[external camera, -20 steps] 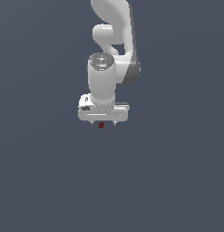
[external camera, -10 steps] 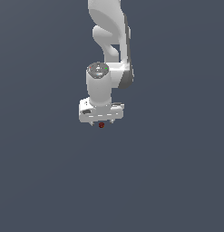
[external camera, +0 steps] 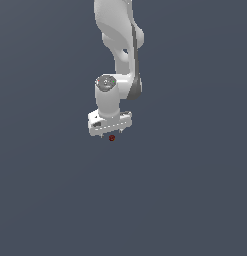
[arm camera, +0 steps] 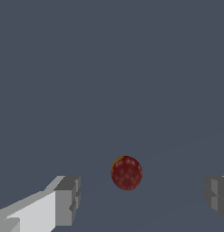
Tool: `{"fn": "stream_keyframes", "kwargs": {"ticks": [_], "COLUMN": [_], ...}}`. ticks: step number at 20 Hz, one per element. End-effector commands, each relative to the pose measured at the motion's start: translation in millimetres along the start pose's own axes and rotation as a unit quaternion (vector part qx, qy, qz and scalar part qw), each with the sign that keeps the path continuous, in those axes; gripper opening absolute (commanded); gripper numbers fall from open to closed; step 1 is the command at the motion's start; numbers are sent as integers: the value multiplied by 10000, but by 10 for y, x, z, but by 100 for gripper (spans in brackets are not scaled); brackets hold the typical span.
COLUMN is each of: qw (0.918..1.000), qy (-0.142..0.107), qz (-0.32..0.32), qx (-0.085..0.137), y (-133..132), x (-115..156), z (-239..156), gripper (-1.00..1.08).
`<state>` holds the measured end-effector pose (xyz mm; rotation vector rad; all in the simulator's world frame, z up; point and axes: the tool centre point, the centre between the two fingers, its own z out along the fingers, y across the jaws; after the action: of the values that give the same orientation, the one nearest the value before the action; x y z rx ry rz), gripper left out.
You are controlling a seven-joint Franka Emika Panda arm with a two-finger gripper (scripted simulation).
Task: Pick up the object and move it to a goal position.
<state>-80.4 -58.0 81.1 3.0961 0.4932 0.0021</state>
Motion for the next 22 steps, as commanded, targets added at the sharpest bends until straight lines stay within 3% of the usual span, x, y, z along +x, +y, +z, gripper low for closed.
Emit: {"fn": "stream_keyframes", "kwargs": {"ticks": [1, 14, 22], "qw": [9999, 9995, 9995], "qy": [2, -3, -2], "qz": [-146, -305, -319], "qx": [14, 32, 33], "y": [-13, -28, -35], "x": [-73, -166, -179], "z": [62, 183, 513], "gripper": [100, 100, 100]}}
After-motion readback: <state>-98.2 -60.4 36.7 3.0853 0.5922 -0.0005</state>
